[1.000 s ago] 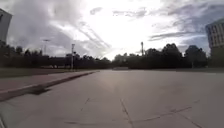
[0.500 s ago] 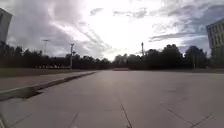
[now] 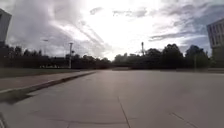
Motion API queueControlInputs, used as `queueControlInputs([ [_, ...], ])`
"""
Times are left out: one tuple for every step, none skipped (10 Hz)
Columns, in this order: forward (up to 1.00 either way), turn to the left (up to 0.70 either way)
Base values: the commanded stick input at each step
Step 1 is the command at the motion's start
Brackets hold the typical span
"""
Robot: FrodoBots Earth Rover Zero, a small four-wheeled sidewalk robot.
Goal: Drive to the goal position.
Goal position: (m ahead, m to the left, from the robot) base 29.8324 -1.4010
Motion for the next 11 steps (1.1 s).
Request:
queueControlInputs([
  [0.70, 0.00],
  [0.70, 0.00],
  [0.70, 0.00],
  [0.70, 0.00],
  [0.70, 0.00],
  [0.70, 0.00],
  [0.70, 0.00],
  [0.70, 0.00],
  [0.70, 0.00],
  [0.70, 0.00],
  [0.70, 0.00],
])
